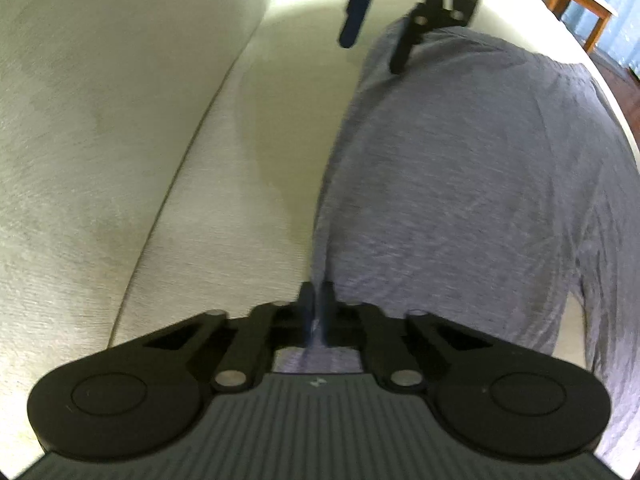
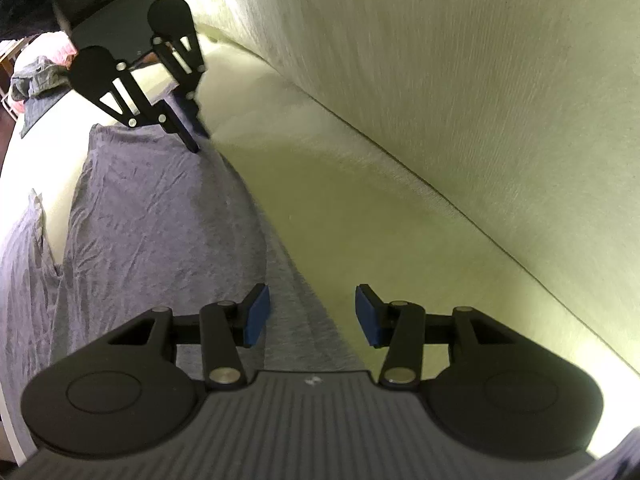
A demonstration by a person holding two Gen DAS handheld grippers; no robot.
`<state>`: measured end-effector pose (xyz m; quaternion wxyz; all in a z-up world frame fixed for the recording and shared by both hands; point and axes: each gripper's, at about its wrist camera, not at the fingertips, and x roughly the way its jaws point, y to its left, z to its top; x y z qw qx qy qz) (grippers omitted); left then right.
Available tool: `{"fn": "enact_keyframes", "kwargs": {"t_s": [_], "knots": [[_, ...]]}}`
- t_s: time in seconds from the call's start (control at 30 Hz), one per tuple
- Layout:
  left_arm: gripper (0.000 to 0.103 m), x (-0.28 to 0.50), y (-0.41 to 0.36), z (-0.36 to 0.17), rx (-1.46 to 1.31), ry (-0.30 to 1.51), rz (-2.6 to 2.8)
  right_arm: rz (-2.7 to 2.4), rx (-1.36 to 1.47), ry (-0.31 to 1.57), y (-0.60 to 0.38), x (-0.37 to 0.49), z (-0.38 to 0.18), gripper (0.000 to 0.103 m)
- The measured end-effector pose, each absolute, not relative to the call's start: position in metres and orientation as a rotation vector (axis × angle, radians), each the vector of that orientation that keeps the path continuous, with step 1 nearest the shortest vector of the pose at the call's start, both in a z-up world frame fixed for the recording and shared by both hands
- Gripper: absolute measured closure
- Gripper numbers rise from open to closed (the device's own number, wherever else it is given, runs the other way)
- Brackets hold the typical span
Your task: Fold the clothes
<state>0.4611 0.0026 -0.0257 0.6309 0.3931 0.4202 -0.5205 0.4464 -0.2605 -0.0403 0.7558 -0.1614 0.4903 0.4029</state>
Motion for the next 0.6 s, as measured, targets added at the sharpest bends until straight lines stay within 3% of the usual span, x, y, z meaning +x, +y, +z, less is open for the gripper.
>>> {"fn": "enact_keyframes", "kwargs": {"t_s": [0.27,0.33,0.37,0.47,0.6], "knots": [[0.103,0.458,0.005,-0.027,0.921,0.925,-1.157,0.965,-0.384,1.091,-0.237,0.456,-0.054,0.062],[0.103,0.457,0.007,-0.025,0.913,0.923,-1.142,0.984,-0.380,1.101,-0.237,0.460,-0.055,0.094],[0.103,0.457,0.007,-0.025,0.912,0.920,-1.136,0.995,-0.368,1.116,-0.239,0.462,-0.053,0.103],[0.103,0.450,0.007,-0.021,0.939,0.894,-1.096,1.044,-0.440,1.110,-0.238,0.454,-0.047,0.103],[0.103,0.428,0.008,-0.014,1.024,0.823,-1.001,0.981,-0.622,0.954,-0.231,0.421,-0.032,0.103]]}}
